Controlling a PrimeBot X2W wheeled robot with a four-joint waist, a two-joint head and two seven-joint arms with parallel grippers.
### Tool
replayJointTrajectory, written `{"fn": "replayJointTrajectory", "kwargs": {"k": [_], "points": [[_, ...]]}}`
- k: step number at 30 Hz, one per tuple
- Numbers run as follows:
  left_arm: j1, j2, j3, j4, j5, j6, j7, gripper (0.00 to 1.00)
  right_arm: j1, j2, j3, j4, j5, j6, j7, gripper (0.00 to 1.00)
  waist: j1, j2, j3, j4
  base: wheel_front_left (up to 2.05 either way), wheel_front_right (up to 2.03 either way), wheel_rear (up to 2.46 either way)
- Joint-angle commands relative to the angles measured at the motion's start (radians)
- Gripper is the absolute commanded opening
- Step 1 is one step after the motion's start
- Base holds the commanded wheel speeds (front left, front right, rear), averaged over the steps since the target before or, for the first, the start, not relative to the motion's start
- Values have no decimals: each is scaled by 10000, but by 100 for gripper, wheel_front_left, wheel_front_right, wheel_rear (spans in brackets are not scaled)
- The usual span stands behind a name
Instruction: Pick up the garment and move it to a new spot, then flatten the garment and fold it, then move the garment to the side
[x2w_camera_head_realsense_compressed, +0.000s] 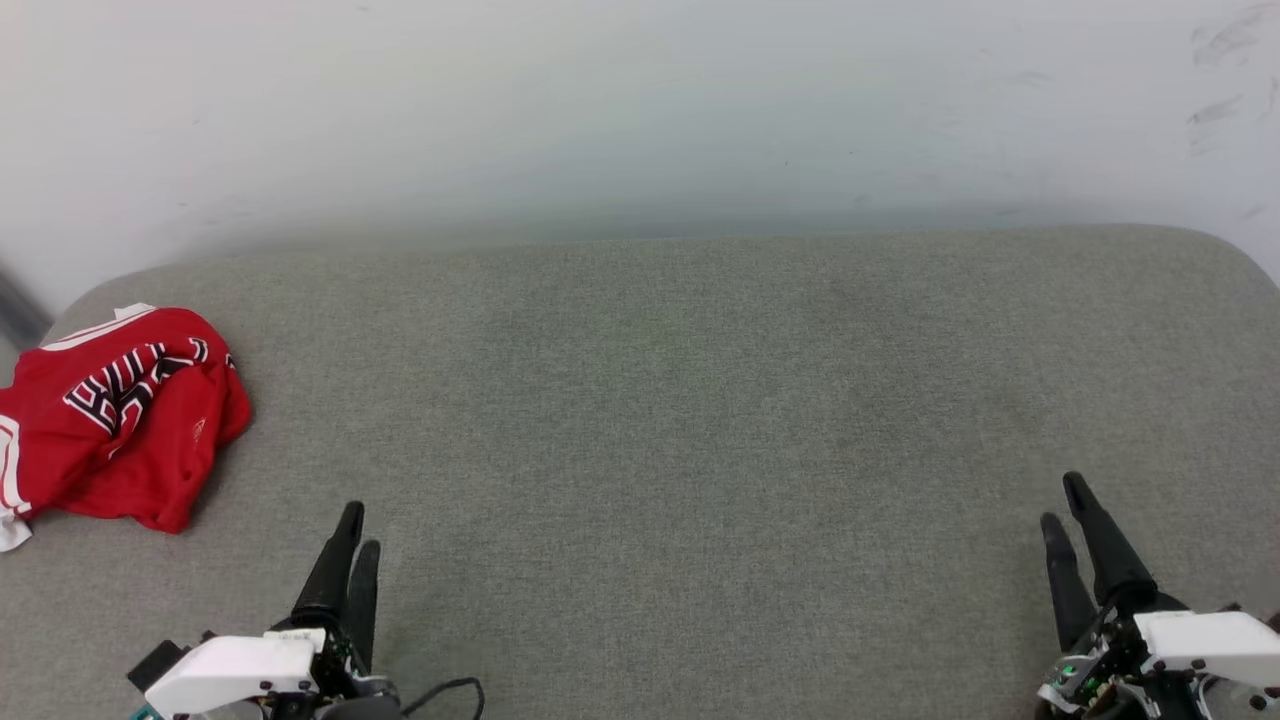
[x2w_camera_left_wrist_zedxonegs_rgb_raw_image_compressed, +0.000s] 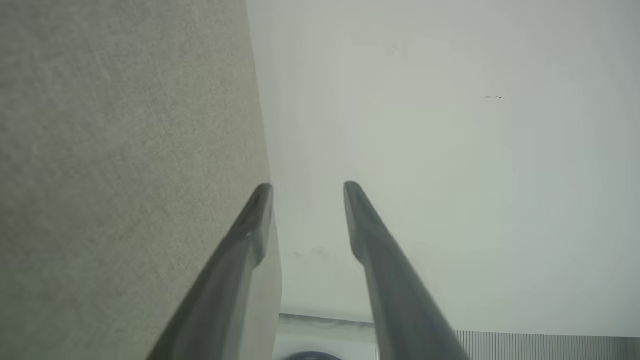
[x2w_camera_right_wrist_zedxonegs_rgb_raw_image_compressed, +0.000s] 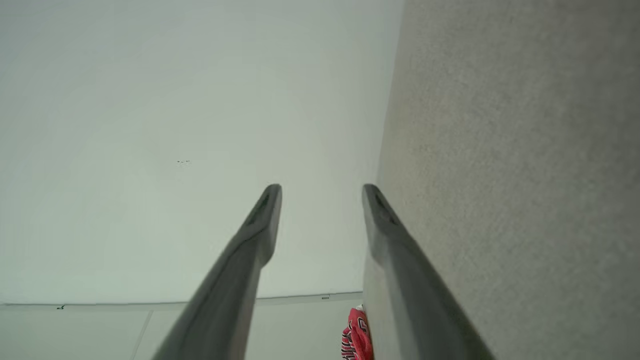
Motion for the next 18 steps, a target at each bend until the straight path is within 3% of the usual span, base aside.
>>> {"fn": "replayJointTrajectory", "kwargs": {"k": [1,18], "points": [[49,-4,-14,41,8,0,-15,100,52,2,7,40,-8,0,-15,100,0,0,3,0,0,0,0],[365,9,-101,-531,664,-8,-844,100,358,2,216,-413,-1052,2,-851,100,0,0,36,-25,0,0,0]]}}
